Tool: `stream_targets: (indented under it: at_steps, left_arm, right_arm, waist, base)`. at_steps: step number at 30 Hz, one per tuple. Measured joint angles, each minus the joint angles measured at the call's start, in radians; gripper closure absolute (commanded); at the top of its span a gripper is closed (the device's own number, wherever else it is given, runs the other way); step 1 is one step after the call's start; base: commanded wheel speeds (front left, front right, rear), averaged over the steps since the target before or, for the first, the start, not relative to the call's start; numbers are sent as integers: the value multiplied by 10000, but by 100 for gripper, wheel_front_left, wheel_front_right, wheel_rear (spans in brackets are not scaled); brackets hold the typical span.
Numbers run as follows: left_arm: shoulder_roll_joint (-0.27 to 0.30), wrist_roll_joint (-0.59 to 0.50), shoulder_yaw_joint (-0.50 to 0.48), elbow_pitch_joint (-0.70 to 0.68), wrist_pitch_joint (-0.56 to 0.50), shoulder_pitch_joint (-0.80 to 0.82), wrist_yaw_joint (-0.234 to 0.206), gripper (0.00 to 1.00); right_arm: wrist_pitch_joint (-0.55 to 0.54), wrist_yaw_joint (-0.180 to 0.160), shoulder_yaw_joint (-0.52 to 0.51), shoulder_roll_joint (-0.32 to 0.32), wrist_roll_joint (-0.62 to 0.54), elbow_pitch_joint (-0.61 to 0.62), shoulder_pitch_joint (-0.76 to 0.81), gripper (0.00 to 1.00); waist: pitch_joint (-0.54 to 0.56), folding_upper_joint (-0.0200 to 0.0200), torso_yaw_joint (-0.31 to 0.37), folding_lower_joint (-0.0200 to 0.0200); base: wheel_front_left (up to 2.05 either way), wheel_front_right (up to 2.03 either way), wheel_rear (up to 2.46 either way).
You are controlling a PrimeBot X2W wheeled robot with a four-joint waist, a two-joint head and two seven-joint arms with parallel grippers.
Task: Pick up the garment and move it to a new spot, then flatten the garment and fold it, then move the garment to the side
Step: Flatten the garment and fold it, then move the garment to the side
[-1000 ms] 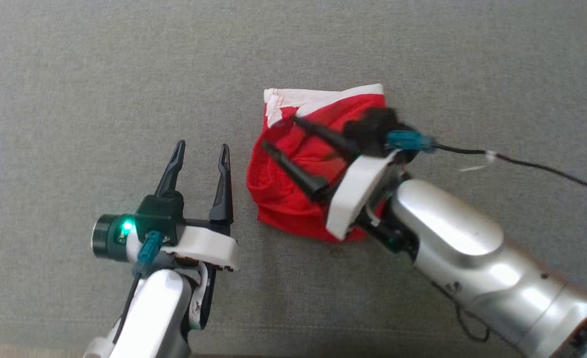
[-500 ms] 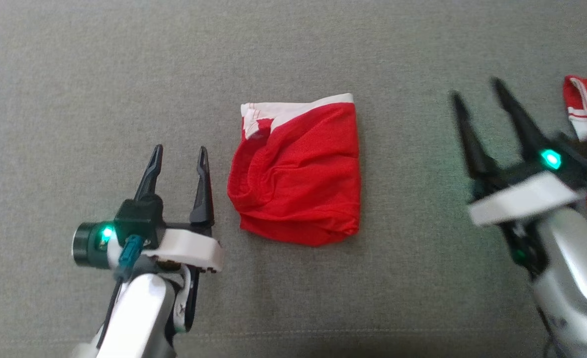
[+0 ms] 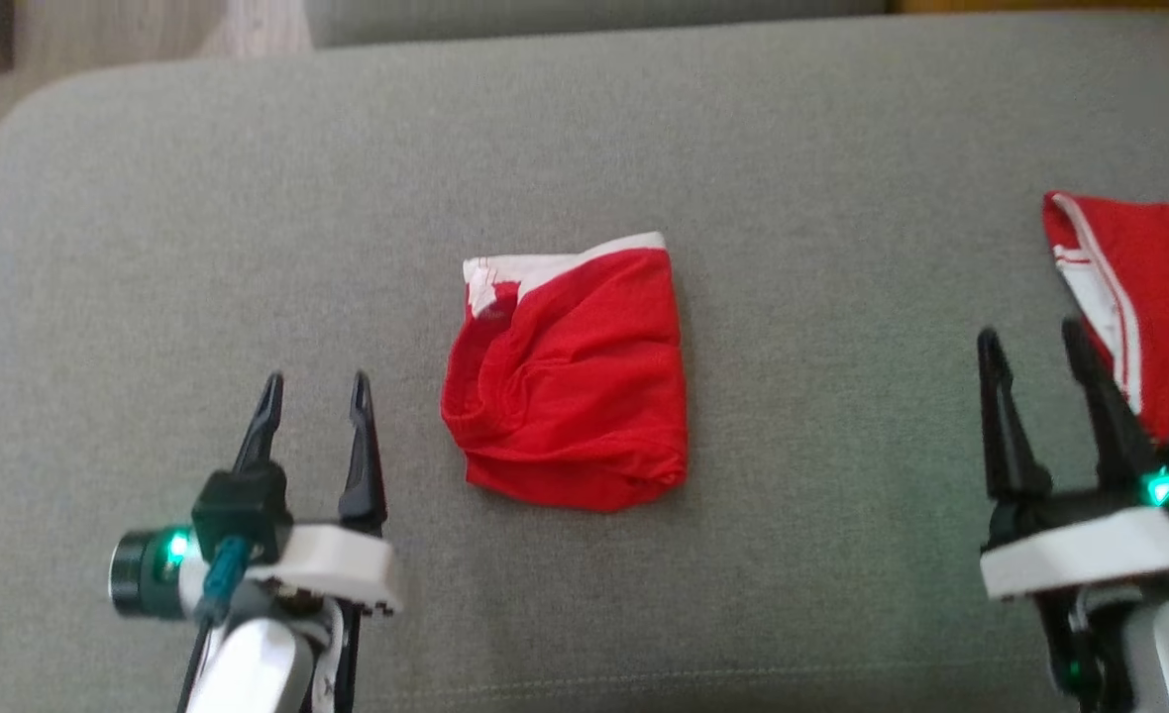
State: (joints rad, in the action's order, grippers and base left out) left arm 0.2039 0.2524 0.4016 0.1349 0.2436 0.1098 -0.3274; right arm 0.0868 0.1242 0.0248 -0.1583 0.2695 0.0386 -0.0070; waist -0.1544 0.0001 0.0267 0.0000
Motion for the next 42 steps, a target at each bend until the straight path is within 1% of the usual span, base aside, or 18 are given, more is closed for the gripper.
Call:
stream_targets:
  at_steps: [5,13,18,29,42]
  left_arm:
    - [192,79,4,-111,-151,-554,-73,0]
    - [374,150,31,-278,-372,-1148,-86,0]
    - [485,150,46,-466,-499,-1466,-174,0]
    - [602,150,79,-717,-635,-1539,-337,0]
    - [644,151,148,-767,-663,-1535,-351,0]
  right_arm:
    - [-430,0,-178,257,-293,430,813,0]
    - [-892,0,-347,512,-506,794,1657,0]
    - [-1162,0,-362,604,-525,986,1990,0]
    - [-1371,0,-364,719,-600,1112,2034,0]
    - [-1402,0,-433,773,-617,1112,2034,0]
  waist:
    - [525,0,79,0]
    - [1197,0,116,0]
    - [1537,0,89,0]
    - [1592,0,54,0]
    - [1558,0,6,0]
  base:
    - [0,0,0]
    - [0,0,0]
    - [0,0,0]
    - [0,0,0]
    - [0,0,0]
